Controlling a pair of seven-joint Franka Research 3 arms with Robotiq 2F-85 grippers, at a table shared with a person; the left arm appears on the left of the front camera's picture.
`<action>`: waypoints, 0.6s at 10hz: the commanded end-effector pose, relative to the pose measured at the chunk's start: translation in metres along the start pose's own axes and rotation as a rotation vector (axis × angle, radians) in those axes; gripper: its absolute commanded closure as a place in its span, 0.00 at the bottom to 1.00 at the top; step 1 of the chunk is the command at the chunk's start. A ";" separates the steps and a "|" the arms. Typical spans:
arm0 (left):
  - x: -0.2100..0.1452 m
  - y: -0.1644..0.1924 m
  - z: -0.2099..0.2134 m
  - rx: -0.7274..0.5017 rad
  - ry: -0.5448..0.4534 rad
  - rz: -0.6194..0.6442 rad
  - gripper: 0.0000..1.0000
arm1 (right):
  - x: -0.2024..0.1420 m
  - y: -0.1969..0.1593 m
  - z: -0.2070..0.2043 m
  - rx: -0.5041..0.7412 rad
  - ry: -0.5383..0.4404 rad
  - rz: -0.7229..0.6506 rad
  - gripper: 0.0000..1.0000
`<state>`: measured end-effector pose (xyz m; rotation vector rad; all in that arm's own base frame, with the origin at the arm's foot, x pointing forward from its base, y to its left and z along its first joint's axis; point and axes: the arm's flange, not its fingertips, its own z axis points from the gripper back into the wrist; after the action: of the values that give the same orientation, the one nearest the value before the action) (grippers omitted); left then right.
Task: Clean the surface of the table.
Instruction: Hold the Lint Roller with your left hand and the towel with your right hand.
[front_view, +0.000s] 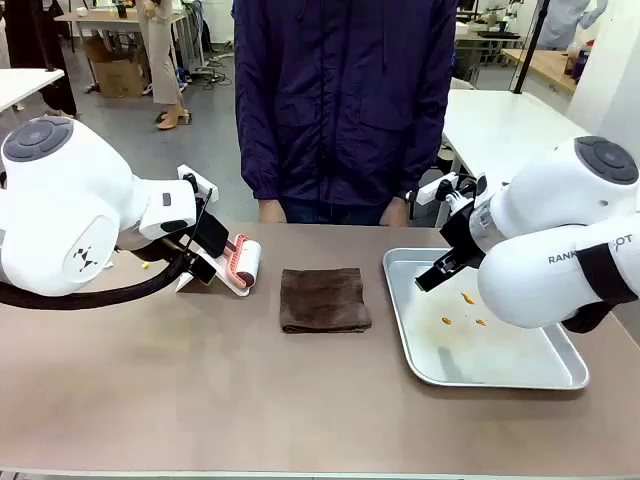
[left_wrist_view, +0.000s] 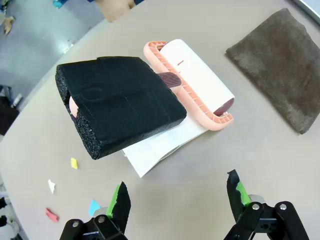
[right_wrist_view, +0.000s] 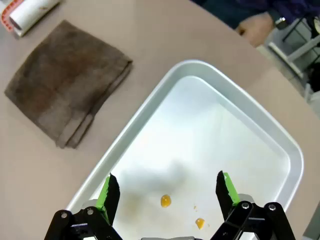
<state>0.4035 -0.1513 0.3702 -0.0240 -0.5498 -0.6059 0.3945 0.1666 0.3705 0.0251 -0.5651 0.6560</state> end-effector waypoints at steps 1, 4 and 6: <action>0.000 0.000 0.000 0.000 0.000 0.000 0.00 | 0.000 0.000 0.000 0.000 0.000 0.000 0.00; 0.000 0.000 0.000 0.000 0.000 0.000 0.00 | 0.000 0.000 0.000 0.000 0.000 0.000 0.00; 0.000 0.000 0.000 0.000 0.000 0.000 0.00 | 0.000 0.000 0.000 0.000 0.000 0.000 0.00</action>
<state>0.4035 -0.1512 0.3702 -0.0241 -0.5498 -0.6054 0.3945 0.1667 0.3705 0.0247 -0.5651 0.6566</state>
